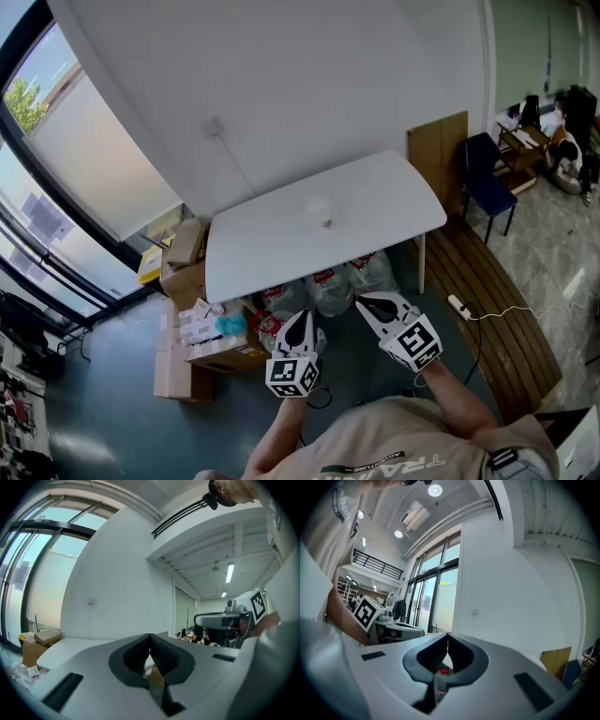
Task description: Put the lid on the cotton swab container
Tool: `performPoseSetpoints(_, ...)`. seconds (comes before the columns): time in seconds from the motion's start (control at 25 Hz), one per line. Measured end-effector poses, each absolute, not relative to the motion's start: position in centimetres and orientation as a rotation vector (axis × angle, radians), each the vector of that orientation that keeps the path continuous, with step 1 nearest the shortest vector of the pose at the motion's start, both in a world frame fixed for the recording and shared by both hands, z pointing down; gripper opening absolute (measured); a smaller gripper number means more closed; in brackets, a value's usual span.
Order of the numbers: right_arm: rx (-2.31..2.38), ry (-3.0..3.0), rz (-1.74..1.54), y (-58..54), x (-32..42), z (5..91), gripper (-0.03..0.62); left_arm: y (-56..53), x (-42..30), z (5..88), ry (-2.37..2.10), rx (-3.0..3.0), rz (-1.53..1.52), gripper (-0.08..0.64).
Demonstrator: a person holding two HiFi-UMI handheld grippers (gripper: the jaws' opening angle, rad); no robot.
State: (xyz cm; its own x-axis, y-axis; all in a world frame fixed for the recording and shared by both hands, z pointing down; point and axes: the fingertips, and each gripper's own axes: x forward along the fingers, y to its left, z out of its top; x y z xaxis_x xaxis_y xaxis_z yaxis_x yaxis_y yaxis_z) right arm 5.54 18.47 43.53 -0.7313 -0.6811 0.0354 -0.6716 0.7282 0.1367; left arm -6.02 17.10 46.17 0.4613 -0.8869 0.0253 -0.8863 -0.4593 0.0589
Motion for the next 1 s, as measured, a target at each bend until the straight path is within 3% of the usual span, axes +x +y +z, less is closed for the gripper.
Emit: performPoseSetpoints(1.0, 1.263, -2.781, -0.058, 16.7, 3.3, 46.4, 0.018, 16.1, -9.9, 49.1, -1.521, 2.579, -0.033, 0.012)
